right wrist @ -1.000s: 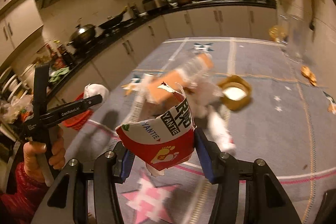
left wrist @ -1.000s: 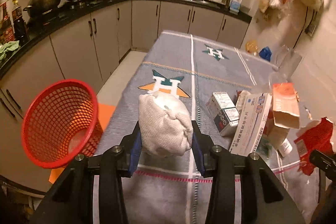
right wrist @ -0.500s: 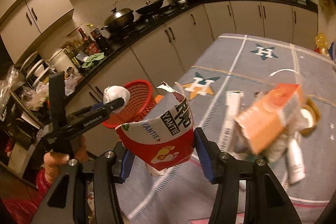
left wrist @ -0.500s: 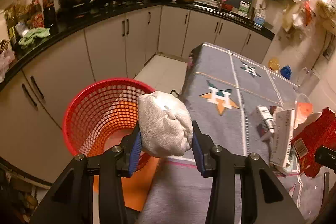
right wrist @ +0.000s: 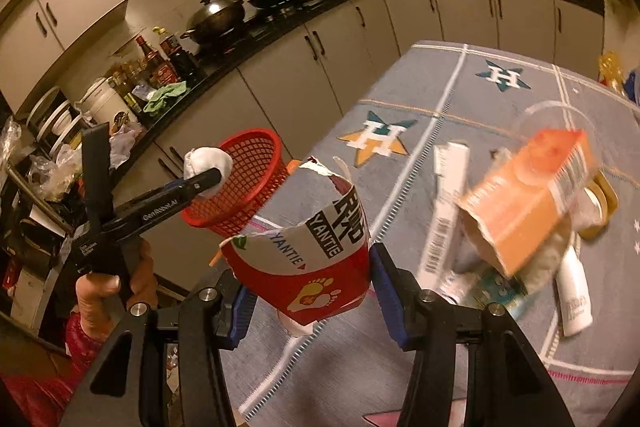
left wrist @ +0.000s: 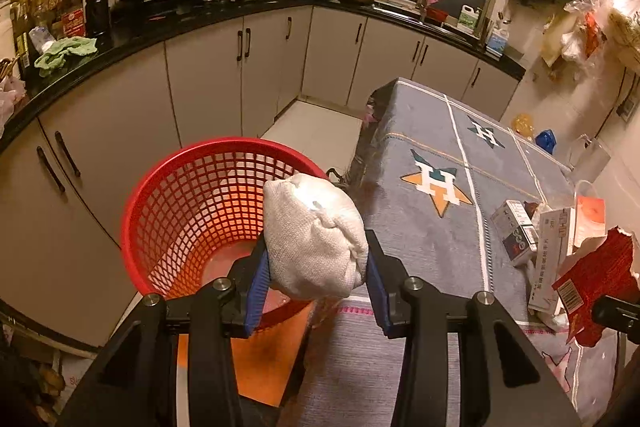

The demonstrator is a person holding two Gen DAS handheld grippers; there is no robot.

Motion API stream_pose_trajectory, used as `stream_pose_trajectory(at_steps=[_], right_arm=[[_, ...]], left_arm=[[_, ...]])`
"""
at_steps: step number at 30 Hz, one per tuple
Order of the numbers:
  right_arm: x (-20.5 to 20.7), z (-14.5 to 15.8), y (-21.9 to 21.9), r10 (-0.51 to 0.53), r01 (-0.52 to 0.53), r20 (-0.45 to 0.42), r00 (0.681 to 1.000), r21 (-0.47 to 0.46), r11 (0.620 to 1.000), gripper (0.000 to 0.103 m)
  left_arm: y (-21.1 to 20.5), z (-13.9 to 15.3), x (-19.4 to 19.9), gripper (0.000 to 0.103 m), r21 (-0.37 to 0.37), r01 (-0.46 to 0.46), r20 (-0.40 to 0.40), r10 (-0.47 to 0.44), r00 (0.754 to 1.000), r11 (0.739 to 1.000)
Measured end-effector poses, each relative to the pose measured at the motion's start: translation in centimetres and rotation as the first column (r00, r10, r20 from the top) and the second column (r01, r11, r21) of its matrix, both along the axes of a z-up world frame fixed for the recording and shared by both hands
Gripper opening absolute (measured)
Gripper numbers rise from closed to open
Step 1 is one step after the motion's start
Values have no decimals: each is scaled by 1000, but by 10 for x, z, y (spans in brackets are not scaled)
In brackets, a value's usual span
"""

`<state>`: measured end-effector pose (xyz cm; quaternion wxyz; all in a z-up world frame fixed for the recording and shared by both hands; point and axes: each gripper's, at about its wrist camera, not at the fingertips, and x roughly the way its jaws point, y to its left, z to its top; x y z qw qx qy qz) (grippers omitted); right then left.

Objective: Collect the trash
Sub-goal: 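Carry the tissue bundle and paper cup to the red basket and release both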

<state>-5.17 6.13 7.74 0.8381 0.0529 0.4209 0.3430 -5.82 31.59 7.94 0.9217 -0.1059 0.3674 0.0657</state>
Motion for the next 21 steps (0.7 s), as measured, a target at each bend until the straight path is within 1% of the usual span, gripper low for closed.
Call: stream_pose_trajectory(at_steps=[5, 10, 12, 16, 18, 21], right_arm=[[9, 12, 37, 69, -70, 25, 997, 12, 997, 58], [34, 17, 98, 165, -166, 3, 986, 33, 986, 58], [49, 12, 128, 203, -202, -26, 979, 47, 978, 58], [71, -5, 174, 231, -228, -61, 971, 47, 972, 59], [84, -17, 194, 231, -228, -88, 969, 40, 973, 60], [96, -33, 211, 228, -223, -128, 965, 50, 973, 61]], left_arm=[[18, -3, 3, 42, 20, -43, -6, 43, 999, 999], [40, -16, 12, 42, 44, -99, -37, 101, 994, 994], [47, -22, 14, 42, 34, -120, -48, 122, 991, 992], [59, -32, 15, 42, 15, -150, -65, 150, 987, 989], [65, -37, 16, 42, 16, -161, -75, 162, 984, 987], [76, -43, 18, 43, 5, -180, -91, 180, 979, 984]])
